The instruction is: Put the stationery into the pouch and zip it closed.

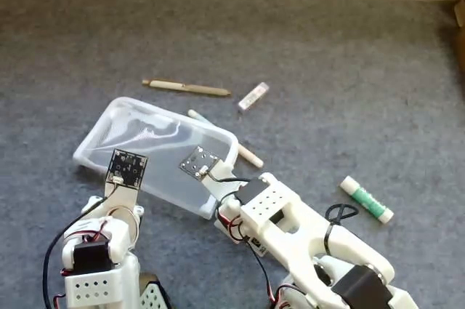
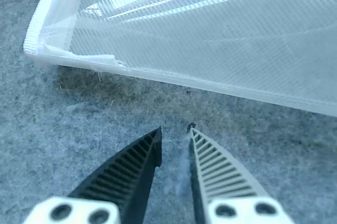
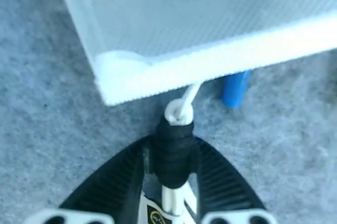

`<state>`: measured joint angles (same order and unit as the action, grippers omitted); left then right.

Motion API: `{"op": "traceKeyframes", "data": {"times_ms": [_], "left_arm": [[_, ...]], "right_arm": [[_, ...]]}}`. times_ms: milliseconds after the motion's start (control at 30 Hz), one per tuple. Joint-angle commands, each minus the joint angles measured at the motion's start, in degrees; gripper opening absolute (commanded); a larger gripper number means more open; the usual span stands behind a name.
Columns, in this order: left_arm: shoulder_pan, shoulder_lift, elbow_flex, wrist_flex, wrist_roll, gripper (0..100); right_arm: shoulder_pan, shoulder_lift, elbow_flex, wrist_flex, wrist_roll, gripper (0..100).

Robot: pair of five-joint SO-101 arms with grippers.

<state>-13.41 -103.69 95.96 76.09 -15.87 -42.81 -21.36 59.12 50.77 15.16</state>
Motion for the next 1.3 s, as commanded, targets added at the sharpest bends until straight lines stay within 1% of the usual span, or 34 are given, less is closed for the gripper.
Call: {"op": "traceKeyframes", "data": {"times_ms": [0, 200, 367, 567, 767, 967, 1067, 1267], "left_arm": [[-0.66, -0.48, 1.27, 0.44, -0.26, 10], [-0.66, -0.48, 1.27, 0.44, -0.26, 10], [-0.66, -0.48, 1.27, 0.44, -0.26, 10], [-0.66, -0.48, 1.27, 0.44, -0.26, 10], [-0.66, -0.48, 1.27, 0.44, -0.26, 10], [-0.66, -0.48, 1.27, 0.44, -0.26, 10], [-0.66, -0.48, 1.27, 0.44, -0.26, 10], [-0.66, -0.48, 1.27, 0.44, -0.26, 10]], "right_arm": [[0.13, -0.40, -2.24, -0.66, -0.26, 0.5], [0.13, -12.18, -1.45, -0.40, -0.53, 0.5], [0.22, -22.37, 4.09, -0.57, -0.53, 0.5], [0.13, -30.90, 7.87, -0.57, -0.53, 0.5], [0.13, -35.74, 10.95, -0.66, -0.62, 0.5], [0.13, -38.11, 10.95, -0.66, -0.70, 0.5], [0.13, -38.73, 10.95, -0.66, -3.25, 0.5], [0.22, -41.89, 11.12, -0.31, -3.78, 0.5]]}}
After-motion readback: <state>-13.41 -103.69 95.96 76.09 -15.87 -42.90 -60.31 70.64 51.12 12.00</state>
